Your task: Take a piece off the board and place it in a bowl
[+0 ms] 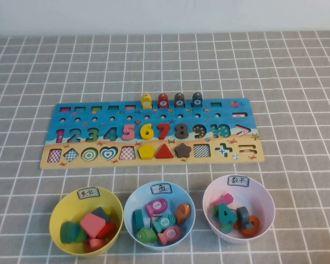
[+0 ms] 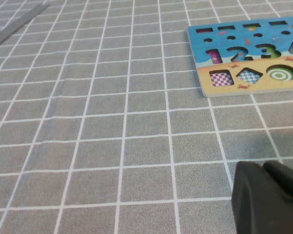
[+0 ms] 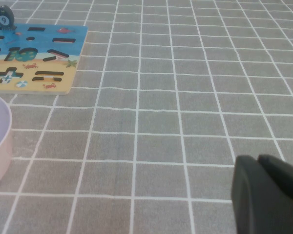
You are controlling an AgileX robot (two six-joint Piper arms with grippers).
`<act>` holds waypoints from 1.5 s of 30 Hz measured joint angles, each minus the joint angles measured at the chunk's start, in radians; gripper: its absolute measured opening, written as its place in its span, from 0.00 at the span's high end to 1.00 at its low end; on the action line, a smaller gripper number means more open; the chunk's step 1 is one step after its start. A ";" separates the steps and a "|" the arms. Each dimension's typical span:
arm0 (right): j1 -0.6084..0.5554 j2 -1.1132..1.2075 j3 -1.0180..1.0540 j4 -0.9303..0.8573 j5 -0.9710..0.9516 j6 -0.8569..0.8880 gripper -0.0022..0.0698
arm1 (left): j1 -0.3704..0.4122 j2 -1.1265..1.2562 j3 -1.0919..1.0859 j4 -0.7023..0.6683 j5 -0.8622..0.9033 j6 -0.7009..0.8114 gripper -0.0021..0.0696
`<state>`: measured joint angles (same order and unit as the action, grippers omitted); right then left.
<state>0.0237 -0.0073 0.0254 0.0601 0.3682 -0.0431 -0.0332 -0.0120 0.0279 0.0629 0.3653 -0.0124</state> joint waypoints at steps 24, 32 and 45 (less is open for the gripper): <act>0.000 0.000 0.000 0.000 0.000 0.000 0.99 | 0.000 0.000 0.000 -0.483 -0.241 -0.093 0.98; 0.000 0.000 0.000 0.000 0.000 0.000 0.99 | 0.000 0.067 -0.115 -0.516 -0.099 -0.096 0.98; 0.000 0.000 0.000 0.000 0.000 0.000 0.99 | 0.000 0.608 -0.535 -0.516 0.282 0.107 0.98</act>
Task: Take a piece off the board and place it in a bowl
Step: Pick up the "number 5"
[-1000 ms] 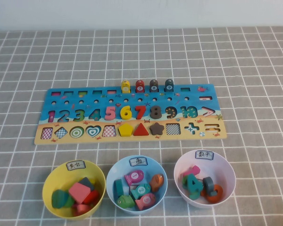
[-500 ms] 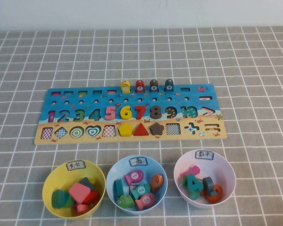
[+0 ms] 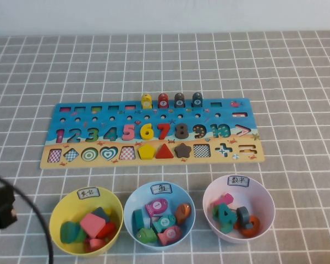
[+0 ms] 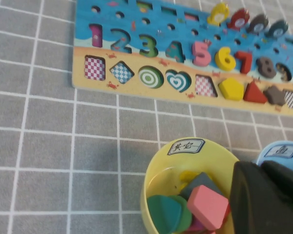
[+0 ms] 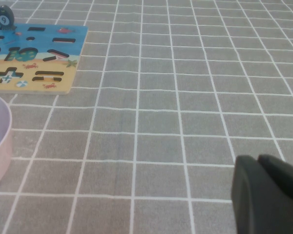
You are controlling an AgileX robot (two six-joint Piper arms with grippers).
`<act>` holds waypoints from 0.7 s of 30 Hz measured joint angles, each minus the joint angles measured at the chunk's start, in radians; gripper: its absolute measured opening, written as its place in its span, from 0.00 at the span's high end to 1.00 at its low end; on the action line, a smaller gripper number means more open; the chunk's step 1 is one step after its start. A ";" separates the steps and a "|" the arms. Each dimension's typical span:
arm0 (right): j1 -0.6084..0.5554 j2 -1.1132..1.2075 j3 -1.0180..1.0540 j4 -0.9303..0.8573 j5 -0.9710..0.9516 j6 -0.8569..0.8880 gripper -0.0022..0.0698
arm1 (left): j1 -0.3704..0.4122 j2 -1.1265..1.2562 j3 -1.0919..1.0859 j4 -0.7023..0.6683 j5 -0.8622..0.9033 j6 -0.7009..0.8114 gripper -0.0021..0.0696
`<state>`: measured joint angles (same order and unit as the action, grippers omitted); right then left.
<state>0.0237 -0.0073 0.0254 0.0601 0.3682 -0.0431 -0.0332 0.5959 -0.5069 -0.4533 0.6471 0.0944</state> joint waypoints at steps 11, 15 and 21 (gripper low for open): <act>0.000 0.000 0.000 0.000 0.000 0.000 0.99 | 0.000 0.383 -0.238 0.004 0.101 0.119 0.98; 0.000 0.000 0.000 0.000 0.000 0.000 0.99 | 0.000 0.510 -0.317 0.006 0.124 0.185 0.98; 0.000 0.000 0.000 0.000 0.000 0.000 0.99 | 0.000 0.684 -0.467 0.006 0.204 0.331 0.98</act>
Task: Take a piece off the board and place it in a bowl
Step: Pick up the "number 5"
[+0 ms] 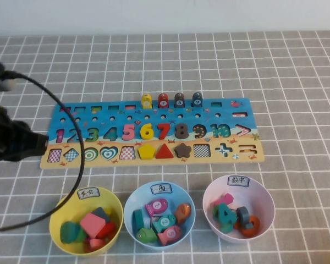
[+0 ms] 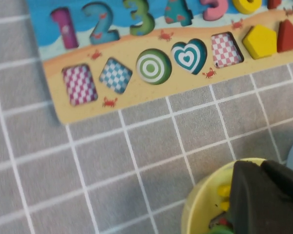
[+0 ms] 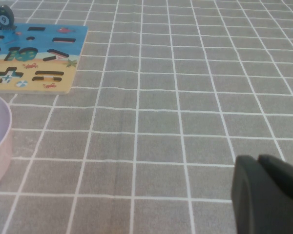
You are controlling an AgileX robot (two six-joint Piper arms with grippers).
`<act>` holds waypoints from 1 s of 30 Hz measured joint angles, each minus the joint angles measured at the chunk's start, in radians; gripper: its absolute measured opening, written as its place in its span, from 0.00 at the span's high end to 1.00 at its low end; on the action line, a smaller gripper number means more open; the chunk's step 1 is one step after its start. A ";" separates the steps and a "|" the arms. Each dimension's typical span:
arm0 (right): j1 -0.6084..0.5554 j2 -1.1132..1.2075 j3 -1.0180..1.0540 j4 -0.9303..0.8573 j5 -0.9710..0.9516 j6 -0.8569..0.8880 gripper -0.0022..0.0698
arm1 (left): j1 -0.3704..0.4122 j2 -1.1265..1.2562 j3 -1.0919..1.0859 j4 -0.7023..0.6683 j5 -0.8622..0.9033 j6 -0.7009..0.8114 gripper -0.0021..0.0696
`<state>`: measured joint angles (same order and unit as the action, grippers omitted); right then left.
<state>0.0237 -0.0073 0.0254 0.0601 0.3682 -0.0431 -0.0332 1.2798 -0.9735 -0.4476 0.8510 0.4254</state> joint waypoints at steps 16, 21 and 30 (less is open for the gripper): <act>0.000 0.000 0.000 0.000 0.000 -0.002 0.99 | -0.166 0.525 -0.609 0.086 0.341 0.525 0.98; 0.000 0.000 0.000 0.000 0.000 -0.002 0.99 | -0.244 0.657 -0.793 0.238 0.362 0.596 0.98; 0.000 0.000 0.000 0.000 0.000 -0.002 0.99 | -0.293 0.800 -0.962 0.284 0.369 0.815 0.98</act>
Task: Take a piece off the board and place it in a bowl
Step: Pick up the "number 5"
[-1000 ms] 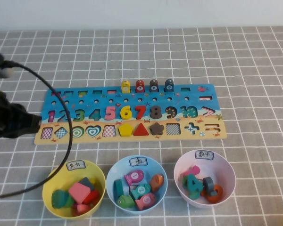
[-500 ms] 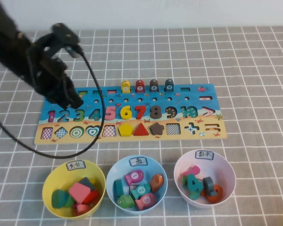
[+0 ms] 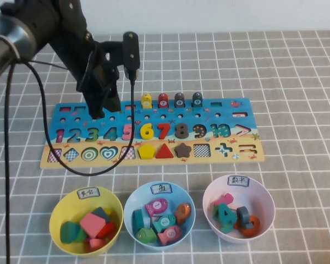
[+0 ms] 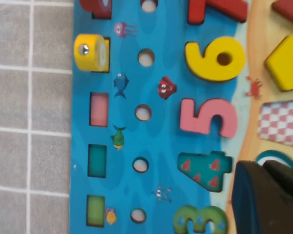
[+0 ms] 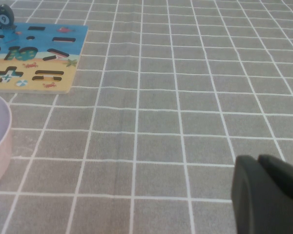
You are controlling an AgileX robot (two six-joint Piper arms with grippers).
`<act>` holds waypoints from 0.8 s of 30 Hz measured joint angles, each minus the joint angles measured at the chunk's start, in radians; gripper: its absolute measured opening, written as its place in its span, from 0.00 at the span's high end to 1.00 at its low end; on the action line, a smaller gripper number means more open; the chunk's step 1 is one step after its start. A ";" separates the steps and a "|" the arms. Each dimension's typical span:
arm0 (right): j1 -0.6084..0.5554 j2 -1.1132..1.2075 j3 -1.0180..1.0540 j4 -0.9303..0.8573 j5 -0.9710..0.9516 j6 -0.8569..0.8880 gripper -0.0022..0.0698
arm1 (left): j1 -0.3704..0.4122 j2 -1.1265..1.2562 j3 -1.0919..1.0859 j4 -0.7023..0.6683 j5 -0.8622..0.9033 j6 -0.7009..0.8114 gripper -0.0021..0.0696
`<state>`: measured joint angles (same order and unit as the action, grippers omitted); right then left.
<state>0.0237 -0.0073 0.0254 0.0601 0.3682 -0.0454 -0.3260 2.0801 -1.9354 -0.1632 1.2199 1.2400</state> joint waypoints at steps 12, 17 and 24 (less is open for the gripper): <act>0.000 0.000 0.000 0.000 0.000 0.000 0.99 | 0.000 0.133 -0.014 -0.038 0.000 0.055 0.97; 0.000 0.000 0.000 0.000 0.000 0.000 0.99 | 0.000 0.136 -0.016 -0.044 0.000 0.056 0.80; 0.000 0.000 0.000 0.000 0.000 0.000 0.99 | 0.000 0.136 -0.016 -0.061 -0.025 0.056 0.42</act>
<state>0.0237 -0.0073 0.0254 0.0601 0.3682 -0.0454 -0.3260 2.2157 -1.9510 -0.2247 1.1947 1.2964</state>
